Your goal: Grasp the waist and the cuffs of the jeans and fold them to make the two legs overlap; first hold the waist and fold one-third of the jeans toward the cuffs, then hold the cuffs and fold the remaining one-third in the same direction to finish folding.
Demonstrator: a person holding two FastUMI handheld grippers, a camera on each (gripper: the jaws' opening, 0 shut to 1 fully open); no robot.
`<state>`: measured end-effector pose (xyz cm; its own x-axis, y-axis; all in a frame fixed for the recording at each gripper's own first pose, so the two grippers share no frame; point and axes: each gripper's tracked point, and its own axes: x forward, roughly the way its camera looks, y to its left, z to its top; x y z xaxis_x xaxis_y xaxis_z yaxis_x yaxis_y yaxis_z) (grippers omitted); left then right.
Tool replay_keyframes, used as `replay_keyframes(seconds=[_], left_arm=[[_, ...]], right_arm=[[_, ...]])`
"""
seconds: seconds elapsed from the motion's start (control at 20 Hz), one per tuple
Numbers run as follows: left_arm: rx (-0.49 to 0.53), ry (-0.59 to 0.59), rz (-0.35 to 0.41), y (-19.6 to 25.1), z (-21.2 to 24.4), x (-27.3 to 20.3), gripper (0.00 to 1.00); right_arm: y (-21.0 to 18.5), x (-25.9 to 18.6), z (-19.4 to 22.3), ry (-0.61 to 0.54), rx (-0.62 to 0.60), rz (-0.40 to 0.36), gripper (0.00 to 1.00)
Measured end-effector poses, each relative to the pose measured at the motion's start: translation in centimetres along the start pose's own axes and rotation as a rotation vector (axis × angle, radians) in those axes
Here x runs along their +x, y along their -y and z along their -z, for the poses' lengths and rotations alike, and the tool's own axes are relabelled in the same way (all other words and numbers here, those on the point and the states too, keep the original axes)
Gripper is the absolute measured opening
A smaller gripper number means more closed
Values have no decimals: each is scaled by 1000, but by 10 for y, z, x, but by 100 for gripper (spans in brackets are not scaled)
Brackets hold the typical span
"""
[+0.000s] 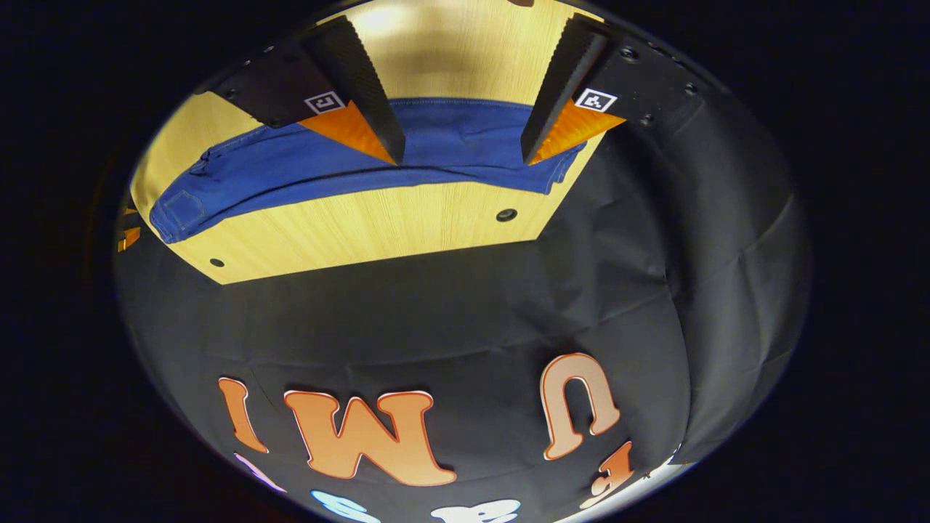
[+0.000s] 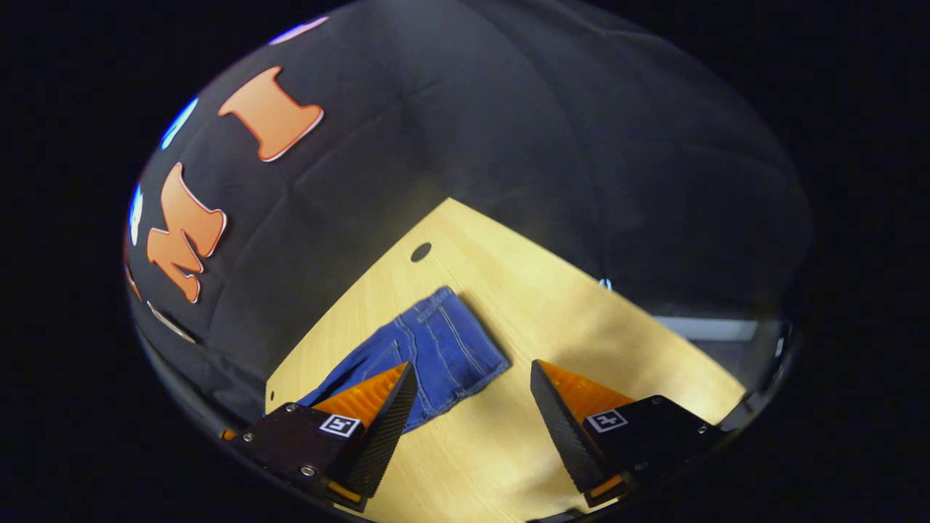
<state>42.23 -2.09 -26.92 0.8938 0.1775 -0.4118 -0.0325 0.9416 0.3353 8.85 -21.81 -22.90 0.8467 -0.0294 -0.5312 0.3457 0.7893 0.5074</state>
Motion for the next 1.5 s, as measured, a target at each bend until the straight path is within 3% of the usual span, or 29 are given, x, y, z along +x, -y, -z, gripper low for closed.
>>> replay_keyframes(seconds=[0.15, 0.3, 0.35, 0.7, 0.9, 1.0, 1.15, 1.25, 1.35, 1.5], left_arm=[[13, -24, -6, 1, 5, 5, 99], [26, -48, -17, -2, 16, 6, 98], [28, -48, -22, -3, 16, 6, 99], [1, -61, -43, -7, 28, 10, 99], [4, -63, -78, -14, 27, 8, 99], [-9, -64, -96, -18, 28, 7, 98], [-26, -69, -110, -21, 33, 6, 98], [-30, -73, -114, -28, 38, 0, 98], [-25, -78, -113, -37, 41, -1, 98], [-23, -73, -92, -49, 37, 10, 99]], right_arm=[[4, 7, 9, -26, 141, 6, 98], [-11, 22, 6, -13, 308, -36, 97], [-5, 26, 5, -8, 311, -8, 97], [-23, 43, -6, 13, 384, -63, 97], [-29, 62, -13, 25, 477, -20, 93], [-19, 73, -13, 38, 466, 51, 73], [-11, 81, -12, 83, 311, 120, 30], [-7, 79, -13, 87, 254, 165, 19], [-16, 72, -21, 114, 222, 164, 5], [-30, 55, -29, 168, 213, 141, 5]])
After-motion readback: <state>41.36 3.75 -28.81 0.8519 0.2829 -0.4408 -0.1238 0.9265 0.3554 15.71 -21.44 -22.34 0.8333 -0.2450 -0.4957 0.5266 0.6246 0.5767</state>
